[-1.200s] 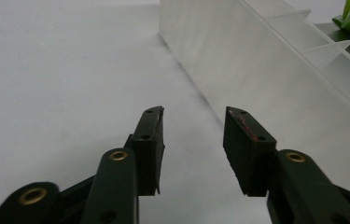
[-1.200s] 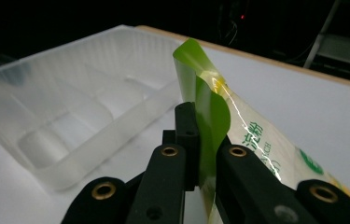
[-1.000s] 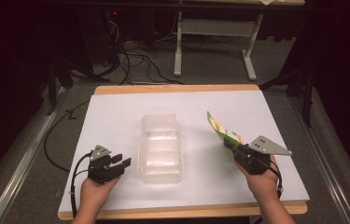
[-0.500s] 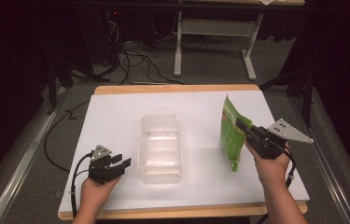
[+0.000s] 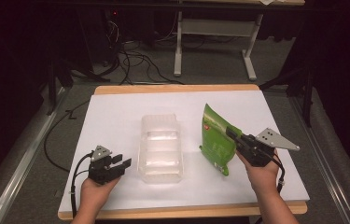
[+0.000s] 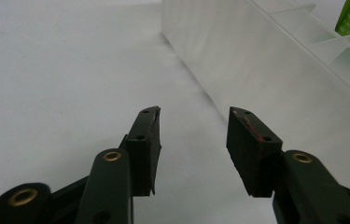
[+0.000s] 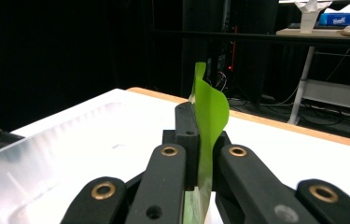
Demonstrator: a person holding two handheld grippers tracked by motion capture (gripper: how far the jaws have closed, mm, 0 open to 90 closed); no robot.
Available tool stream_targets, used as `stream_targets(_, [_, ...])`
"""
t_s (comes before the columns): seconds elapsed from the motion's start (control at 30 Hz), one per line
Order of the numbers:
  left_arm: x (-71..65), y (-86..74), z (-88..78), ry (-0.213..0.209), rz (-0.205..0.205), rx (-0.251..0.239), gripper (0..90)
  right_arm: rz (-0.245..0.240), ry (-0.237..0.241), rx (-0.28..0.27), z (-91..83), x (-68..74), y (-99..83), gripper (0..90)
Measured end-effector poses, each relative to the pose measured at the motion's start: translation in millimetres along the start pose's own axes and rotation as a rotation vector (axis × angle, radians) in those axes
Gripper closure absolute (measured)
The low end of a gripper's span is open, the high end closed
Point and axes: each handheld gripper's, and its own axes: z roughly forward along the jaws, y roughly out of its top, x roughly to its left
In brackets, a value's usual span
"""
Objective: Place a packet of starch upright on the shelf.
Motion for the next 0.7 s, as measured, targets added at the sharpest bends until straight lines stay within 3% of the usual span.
stream_targets(0.23, [-2.8, -0.6, 1.4, -0.001, 0.010, 0.012, 54.7, 0.025, 0.005, 0.002, -11.0, -2.4, -10.0, 86.7])
stream_targets(0.5, [-3.4, -0.4, 1.3, -0.007, 0.011, 0.008, 54.5, 0.036, 0.017, 0.087, 1.1, -4.2, -24.0, 78.2])
stream_targets(0.7, [-3.6, -0.1, 0.2, -0.009, 0.012, 0.005, 54.4, 0.055, 0.008, 0.116, 3.9, -4.6, -28.1, 73.8])
